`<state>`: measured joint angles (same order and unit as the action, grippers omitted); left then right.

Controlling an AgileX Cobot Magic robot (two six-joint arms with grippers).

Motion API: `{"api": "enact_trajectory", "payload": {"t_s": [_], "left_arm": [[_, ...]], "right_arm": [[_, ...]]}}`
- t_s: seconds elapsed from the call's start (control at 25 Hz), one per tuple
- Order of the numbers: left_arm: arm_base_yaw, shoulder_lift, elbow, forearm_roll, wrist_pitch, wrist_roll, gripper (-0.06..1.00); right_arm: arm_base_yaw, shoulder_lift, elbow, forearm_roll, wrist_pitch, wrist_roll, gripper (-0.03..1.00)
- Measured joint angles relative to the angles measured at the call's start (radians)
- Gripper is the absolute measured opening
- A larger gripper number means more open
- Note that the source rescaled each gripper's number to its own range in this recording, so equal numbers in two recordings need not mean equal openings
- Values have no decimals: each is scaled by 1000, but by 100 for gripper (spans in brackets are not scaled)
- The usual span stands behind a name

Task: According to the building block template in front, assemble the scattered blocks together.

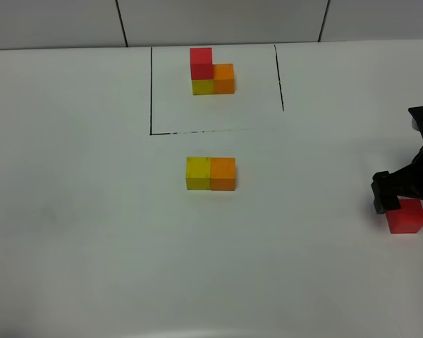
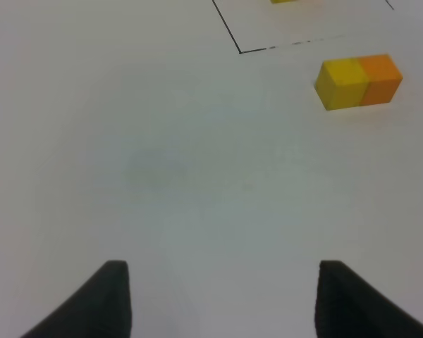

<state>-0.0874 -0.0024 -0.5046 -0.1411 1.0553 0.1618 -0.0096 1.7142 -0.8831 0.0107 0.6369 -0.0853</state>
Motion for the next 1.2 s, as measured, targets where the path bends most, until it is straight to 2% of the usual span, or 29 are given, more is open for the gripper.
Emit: {"api": "enact_trajectory", "payload": {"t_s": [0.24,0.36,0.48,0.56,0.64,0.76,0.96,1.08,1.2], "left_arm": [[0,0,0,0,0,0,39],[0,0,0,0,0,0,39],[0,0,0,0,0,0,39],[0,0,0,0,0,0,39],[0,0,0,0,0,0,39],[0,0,0,0,0,0,39],[0,0,0,0,0,0,39],[0,0,0,0,0,1,39],[0,0,0,0,0,1,39]], "right_arm": [[-2,72,0,2,0,-34,83],[-5,97,0,4,0,-36,69],[-6,99,0,4,2,-36,37],[-6,99,0,-1,12,-37,1],[4,89,-6,-16,41,-46,1],[72,39,-55,-59,123,-118,1],[294,-10,-221,-81,261,-347,1],[424,37,-353,-88,338,-476,1],[530,128,-516,-111,428,-553,1]]}}
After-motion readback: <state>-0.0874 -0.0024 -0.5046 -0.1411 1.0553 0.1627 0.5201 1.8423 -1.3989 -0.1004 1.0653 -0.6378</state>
